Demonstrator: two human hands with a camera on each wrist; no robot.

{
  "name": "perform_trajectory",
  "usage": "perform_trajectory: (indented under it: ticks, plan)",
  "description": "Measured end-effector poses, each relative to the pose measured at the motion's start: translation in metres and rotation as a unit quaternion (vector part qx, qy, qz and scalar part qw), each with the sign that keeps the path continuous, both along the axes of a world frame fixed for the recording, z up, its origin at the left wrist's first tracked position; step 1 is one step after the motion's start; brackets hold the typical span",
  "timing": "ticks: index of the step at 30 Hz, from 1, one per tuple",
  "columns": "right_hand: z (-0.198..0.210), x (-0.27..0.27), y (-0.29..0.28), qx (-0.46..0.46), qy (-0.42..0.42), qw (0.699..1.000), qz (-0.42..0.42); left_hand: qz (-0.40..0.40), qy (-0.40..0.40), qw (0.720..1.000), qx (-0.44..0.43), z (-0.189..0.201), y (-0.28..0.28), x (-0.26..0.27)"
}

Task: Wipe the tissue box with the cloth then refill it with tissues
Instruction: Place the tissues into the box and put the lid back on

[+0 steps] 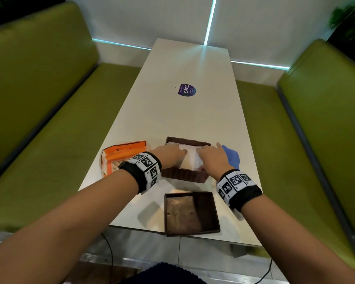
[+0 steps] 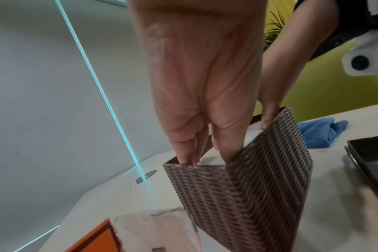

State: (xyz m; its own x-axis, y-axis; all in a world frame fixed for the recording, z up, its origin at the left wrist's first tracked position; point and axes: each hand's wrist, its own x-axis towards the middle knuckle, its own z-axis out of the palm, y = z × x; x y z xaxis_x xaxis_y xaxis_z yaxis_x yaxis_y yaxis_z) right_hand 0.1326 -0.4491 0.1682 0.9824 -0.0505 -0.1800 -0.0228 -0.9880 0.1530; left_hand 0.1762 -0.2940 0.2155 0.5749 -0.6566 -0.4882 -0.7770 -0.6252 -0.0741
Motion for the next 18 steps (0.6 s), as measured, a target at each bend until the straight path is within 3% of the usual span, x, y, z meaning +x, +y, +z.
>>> perform_trajectory:
  ticks: [11, 18]
  plan:
    - [-0.009, -0.008, -0.007, 0.01, -0.033, 0.999, 0.011, -0.001, -0.021, 0.997, -0.072, -0.023, 0.012, 0.006]
    - [0.0, 0.002, 0.0, -0.009, 0.007, 1.0, -0.004, -0.019, -0.034, 0.999, -0.029, -0.013, 0.01, 0.007]
